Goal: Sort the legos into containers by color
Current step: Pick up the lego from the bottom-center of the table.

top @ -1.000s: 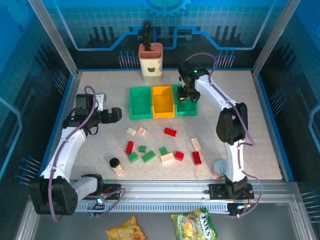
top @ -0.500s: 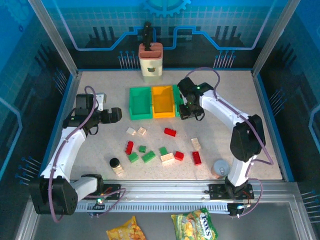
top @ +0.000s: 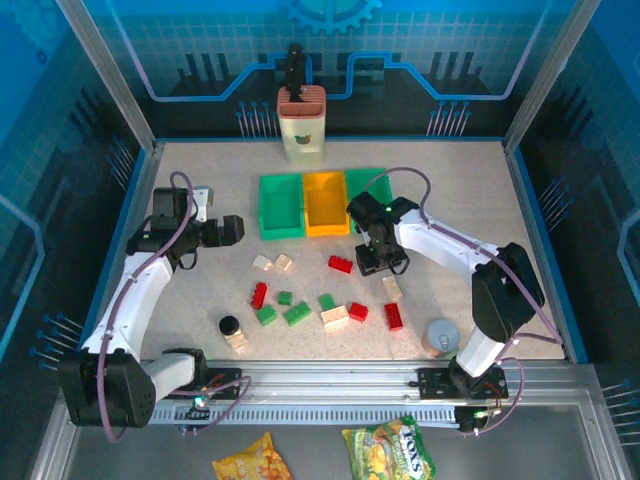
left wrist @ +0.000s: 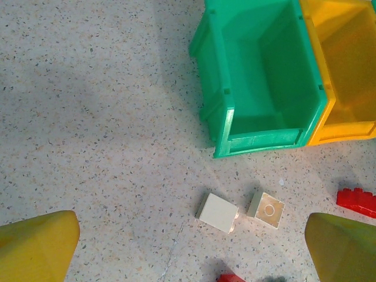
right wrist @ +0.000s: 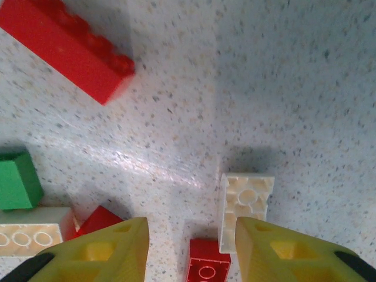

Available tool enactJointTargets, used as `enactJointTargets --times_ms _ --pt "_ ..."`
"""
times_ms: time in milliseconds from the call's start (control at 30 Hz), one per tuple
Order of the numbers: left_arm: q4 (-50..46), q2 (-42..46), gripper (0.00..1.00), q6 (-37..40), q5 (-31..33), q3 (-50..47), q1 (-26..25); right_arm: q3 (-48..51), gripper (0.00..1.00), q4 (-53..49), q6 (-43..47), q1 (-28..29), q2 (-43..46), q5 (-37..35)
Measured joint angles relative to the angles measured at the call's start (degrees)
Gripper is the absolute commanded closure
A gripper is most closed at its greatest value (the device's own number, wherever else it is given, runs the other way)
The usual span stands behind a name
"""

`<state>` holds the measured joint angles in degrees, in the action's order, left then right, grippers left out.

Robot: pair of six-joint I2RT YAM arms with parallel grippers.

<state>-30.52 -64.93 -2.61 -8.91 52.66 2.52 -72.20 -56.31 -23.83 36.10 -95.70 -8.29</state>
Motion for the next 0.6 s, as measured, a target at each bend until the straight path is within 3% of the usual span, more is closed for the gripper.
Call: enactJointTargets --times_ms 400,600 --pt "-0.02 -0.7 0.01 0.02 -0.46 0.0 0.0 8.26 0.57 1.84 -4.31 0.17 3.02 1.9" --pt "0.0 -0.7 0.01 0.0 -0.66 0.0 0.0 7.54 0.57 1.97 -7.32 4.74 4.09 2.78"
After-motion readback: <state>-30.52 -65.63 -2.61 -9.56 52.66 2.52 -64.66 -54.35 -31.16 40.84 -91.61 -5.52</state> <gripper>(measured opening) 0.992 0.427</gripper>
